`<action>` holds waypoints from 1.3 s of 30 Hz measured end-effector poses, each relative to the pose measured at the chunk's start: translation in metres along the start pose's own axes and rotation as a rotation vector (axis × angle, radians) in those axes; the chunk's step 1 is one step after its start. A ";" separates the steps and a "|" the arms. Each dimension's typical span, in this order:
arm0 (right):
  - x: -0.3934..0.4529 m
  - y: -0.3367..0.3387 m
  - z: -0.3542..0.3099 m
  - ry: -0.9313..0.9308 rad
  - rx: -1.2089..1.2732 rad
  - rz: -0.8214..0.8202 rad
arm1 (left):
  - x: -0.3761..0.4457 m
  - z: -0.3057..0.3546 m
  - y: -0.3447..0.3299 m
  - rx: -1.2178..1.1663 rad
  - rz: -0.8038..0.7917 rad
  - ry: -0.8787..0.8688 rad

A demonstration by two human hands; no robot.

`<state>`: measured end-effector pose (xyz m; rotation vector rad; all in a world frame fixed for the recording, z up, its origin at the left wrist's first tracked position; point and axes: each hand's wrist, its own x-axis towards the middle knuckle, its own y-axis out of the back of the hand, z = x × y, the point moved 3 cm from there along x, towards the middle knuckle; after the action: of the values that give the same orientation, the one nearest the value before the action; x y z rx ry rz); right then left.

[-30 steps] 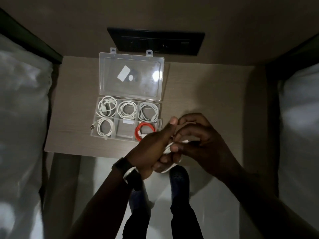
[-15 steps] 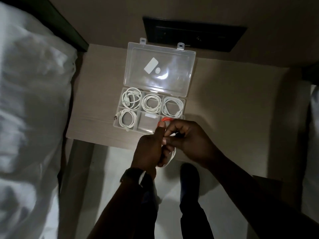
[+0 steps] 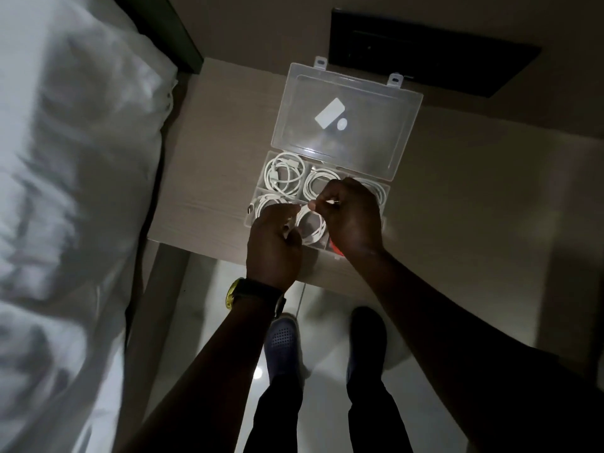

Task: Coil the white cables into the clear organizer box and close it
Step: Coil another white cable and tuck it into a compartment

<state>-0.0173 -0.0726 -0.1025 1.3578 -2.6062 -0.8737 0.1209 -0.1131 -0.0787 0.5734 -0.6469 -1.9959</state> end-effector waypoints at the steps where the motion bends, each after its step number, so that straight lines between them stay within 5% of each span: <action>1: 0.000 -0.004 -0.001 0.037 -0.035 0.002 | 0.001 -0.001 -0.002 0.048 -0.012 -0.044; 15: -0.037 0.001 0.011 0.471 -0.657 -0.172 | -0.007 -0.028 -0.017 0.217 -0.060 -0.271; 27: -0.018 0.007 0.010 0.342 -0.511 -0.171 | 0.006 -0.021 -0.014 0.207 -0.079 -0.242; 39: -0.045 0.008 0.018 0.443 -0.778 -0.289 | 0.002 -0.005 -0.012 0.447 -0.211 -0.244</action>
<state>-0.0015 -0.0258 -0.1043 1.4548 -1.5106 -1.2563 0.1156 -0.1112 -0.0908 0.6878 -1.2459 -2.1464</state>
